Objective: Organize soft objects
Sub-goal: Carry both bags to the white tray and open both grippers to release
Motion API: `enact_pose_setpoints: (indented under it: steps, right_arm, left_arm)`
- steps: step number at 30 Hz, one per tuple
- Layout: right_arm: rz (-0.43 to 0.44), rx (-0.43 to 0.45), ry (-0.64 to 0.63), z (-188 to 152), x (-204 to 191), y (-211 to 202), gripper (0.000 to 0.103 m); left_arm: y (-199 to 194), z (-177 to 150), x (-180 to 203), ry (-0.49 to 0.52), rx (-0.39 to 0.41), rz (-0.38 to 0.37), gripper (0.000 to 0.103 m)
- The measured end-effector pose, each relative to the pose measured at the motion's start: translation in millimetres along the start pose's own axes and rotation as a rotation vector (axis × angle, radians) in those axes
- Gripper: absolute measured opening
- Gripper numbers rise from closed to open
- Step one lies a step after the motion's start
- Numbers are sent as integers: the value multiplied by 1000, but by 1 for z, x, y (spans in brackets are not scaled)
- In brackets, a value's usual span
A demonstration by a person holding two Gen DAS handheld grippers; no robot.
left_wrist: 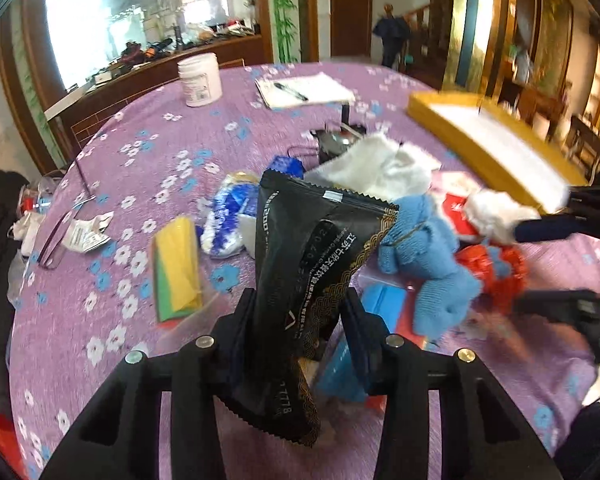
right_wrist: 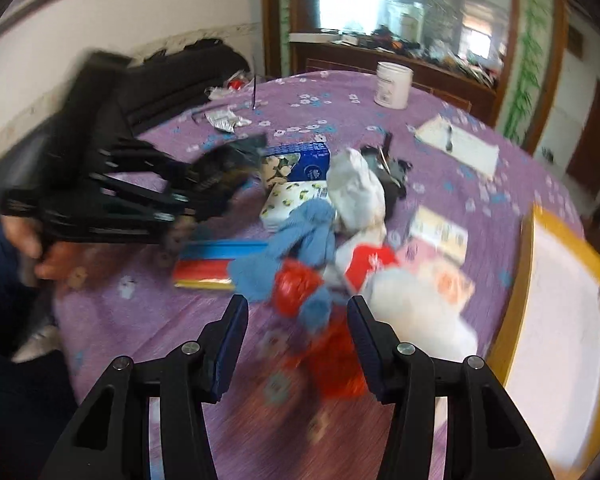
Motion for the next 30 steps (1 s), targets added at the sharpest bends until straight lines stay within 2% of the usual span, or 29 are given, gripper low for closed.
enact_pose_setpoints:
  steps: [4,6,7,8,13,19,22,23,30]
  right_arm:
    - [-17,-24,-67,11,4,24,56]
    - [15,-49,-61,10,1,35,55]
    - [32,-49,-60,9,-2,36,42]
    - [43,-58,-62,7,-6,37,37]
    - [41,-66,-92,-5,-27,30,35]
    - [3,-51,-96,-3,-22,36,38]
    - [38,-55,-75,-7,-25,41,38]
    - [36,-52,-69,-8,-25,42,34]
    - [101,63,26,-2,-23,3,32]
  left_arm:
    - [-10,-2,-3,-18,9,-9,41]
    - [-10,-3,-3,-22,6,-7,41]
    - [-9,-3,-3,-27,3,-10,41]
    - [-9,-3,-3,-31,2,-13,41]
    - [-4,-3,-3,-38,-5,-25,41]
    - [2,-4,5,-40,-16,-33,41]
    - [0,-4,6,-35,-13,-28,41]
    - [-1,-4,6,-35,-11,-26,41]
    - [-6,3,9,-39,6,-28,41]
Point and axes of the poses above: each gripper's, at about its wrist camera, not at the fingertips, and y roughly the way its jaws point, x to its right, z to its top, the point moved 10 cm from there along y, roughly the way its jaws point, and after that the axes turned 1 degree about -x, right-handed, at the moved point
